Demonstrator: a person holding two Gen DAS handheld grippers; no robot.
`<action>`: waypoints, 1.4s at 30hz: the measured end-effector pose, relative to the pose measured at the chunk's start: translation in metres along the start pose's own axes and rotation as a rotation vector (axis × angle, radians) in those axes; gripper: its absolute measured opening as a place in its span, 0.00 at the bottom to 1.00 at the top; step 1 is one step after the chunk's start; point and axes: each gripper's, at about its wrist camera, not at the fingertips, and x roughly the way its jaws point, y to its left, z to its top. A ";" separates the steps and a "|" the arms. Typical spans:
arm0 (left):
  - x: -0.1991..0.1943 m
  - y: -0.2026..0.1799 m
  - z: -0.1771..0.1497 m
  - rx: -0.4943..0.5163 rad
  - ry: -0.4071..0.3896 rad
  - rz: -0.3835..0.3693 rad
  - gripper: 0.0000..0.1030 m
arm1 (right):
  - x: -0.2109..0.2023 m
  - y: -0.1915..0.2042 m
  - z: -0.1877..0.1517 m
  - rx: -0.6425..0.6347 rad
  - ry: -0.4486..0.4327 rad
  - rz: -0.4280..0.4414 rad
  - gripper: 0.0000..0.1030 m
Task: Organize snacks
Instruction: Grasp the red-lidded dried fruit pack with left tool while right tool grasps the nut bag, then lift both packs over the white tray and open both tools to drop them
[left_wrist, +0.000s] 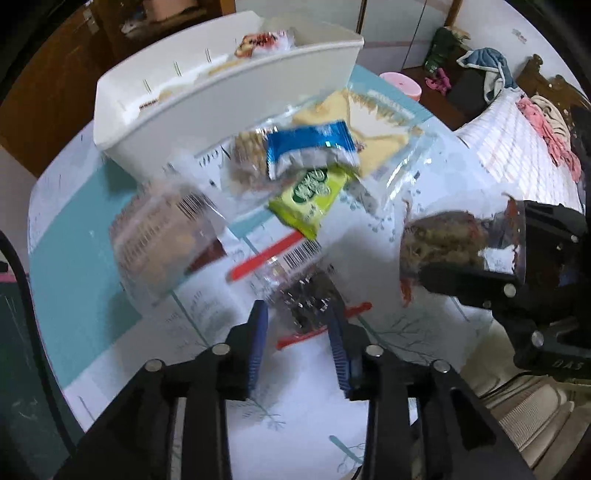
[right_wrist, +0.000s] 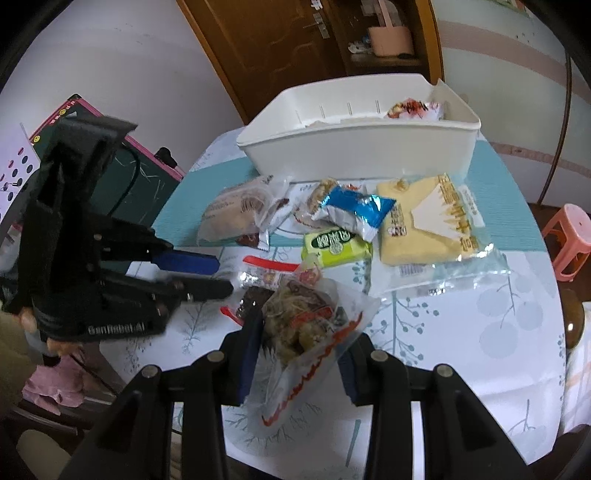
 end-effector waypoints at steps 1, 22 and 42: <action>0.003 -0.002 -0.001 -0.011 0.007 -0.005 0.37 | 0.000 -0.002 -0.001 0.005 0.002 0.000 0.37; 0.050 -0.006 0.012 -0.281 0.066 0.047 0.60 | 0.008 -0.020 -0.003 0.072 0.011 0.019 0.37; 0.039 -0.019 0.000 -0.222 -0.030 0.065 0.36 | -0.003 -0.011 0.000 0.046 -0.009 0.026 0.37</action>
